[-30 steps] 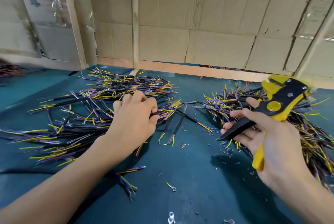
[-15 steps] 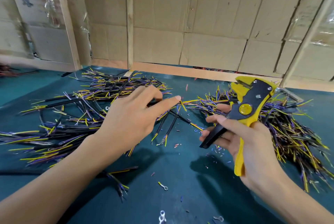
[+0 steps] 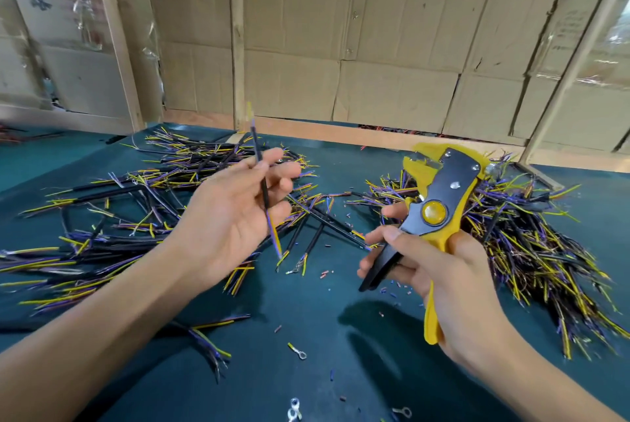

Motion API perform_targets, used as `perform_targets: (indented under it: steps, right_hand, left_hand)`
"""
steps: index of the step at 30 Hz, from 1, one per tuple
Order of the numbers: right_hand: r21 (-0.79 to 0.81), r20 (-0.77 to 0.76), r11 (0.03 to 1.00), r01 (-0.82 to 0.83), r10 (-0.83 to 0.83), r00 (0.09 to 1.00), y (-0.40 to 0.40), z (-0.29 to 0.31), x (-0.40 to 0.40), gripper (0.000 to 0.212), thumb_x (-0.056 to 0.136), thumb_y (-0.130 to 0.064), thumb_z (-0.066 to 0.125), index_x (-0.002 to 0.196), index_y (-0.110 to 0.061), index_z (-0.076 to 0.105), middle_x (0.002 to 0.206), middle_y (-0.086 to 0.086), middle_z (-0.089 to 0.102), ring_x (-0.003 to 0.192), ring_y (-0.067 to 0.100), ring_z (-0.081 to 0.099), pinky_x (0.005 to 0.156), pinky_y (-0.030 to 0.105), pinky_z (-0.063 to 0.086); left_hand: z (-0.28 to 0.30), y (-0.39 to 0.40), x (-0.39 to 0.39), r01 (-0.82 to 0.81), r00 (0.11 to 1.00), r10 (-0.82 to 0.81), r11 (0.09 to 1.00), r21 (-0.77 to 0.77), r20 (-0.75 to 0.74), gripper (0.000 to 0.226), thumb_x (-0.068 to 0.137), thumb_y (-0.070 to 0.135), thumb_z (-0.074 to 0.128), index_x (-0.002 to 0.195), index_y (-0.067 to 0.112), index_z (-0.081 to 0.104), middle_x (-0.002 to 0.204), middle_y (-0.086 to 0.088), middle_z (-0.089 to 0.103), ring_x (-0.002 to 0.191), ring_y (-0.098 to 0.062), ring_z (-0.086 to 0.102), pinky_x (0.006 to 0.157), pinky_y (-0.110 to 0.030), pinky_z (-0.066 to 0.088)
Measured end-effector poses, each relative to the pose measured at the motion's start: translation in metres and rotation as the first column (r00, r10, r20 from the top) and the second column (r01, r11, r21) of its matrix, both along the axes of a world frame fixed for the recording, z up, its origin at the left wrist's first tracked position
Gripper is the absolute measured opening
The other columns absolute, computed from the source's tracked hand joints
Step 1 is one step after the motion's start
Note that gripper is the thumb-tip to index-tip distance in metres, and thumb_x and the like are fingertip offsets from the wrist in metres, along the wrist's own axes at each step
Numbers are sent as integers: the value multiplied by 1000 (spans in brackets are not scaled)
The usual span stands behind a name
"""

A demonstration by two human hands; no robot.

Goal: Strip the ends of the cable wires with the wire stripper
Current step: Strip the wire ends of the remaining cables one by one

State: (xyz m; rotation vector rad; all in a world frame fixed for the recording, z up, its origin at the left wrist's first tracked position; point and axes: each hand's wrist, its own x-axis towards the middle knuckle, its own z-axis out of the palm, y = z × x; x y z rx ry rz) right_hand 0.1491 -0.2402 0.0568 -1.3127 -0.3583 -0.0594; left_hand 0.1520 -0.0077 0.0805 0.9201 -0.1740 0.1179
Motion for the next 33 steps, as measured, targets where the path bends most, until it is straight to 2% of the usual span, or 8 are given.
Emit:
perform_targets:
  steps: [3, 8, 17, 22, 24, 26, 28, 33]
  right_hand:
    - [24, -70, 991, -133, 134, 989, 6, -1, -4, 14, 81, -16, 72, 94, -11, 71, 89, 24, 70, 67, 43, 66, 68, 53, 59]
    - [86, -116, 936, -340, 349, 930, 14, -3, -11, 10, 83, -15, 75, 93, -16, 73, 86, 20, 69, 70, 39, 67, 70, 53, 58]
    - [141, -116, 942, -305, 322, 940, 12, -1, -9, 14, 82, -5, 72, 94, -10, 71, 82, 22, 65, 71, 43, 66, 71, 54, 57]
    - [91, -122, 961, -260, 270, 955, 12, -2, -8, 15, 80, -3, 71, 94, -10, 70, 84, 25, 67, 69, 43, 66, 69, 55, 58]
    - [79, -134, 966, -247, 256, 957, 12, -4, -8, 16, 80, -3, 71, 94, -10, 71, 85, 26, 67, 69, 44, 66, 69, 55, 58]
    - [81, -147, 967, -241, 251, 957, 12, -5, -7, 16, 81, -2, 71, 96, -8, 69, 85, 27, 67, 69, 45, 66, 69, 54, 58]
    - [89, -157, 967, -238, 250, 955, 12, -5, -7, 20, 81, -2, 71, 99, -4, 66, 85, 28, 67, 69, 46, 65, 69, 55, 58]
    - [74, -175, 970, -230, 239, 955, 13, -8, -5, 27, 79, -2, 71, 104, 0, 61, 86, 28, 66, 70, 46, 65, 70, 55, 58]
  left_hand:
    - [-3, -4, -5, 148, 987, -143, 986, -71, 68, 13, 101, 21, 43, 102, 20, 57, 124, -8, 70, 108, -22, 70, 80, -35, 58]
    - [-7, -15, -10, 194, 969, -200, 980, 55, 143, 16, 106, 32, 39, 93, 31, 47, 139, 0, 61, 120, -24, 64, 88, -37, 56]
    - [-11, -30, -19, 114, 978, -132, 987, 111, 161, 18, 100, 25, 47, 116, 18, 51, 125, -16, 68, 100, -32, 70, 70, -39, 57]
    - [-13, -27, -12, -177, 976, 120, 922, 345, 181, 36, 93, 26, 60, 125, 11, 56, 74, -7, 67, 58, -19, 58, 54, -31, 50]
    - [-13, -9, -4, -501, 865, 369, 646, 576, 339, 27, 100, 33, 51, 122, 19, 61, 62, 5, 56, 51, -11, 47, 53, -26, 44]
    - [-14, 20, 4, -708, 661, 398, 49, 705, 636, 30, 104, 40, 44, 120, 25, 64, 68, 6, 58, 62, -10, 53, 61, -27, 43]
    - [-14, 48, 11, -667, 598, 284, -342, 662, 750, 34, 104, 40, 45, 127, 26, 65, 86, 1, 61, 84, -23, 62, 70, -35, 47]
    - [-18, 72, 29, -338, 781, 289, -550, 764, 554, 38, 100, 37, 50, 133, 23, 63, 103, -13, 56, 100, -39, 54, 85, -51, 51]
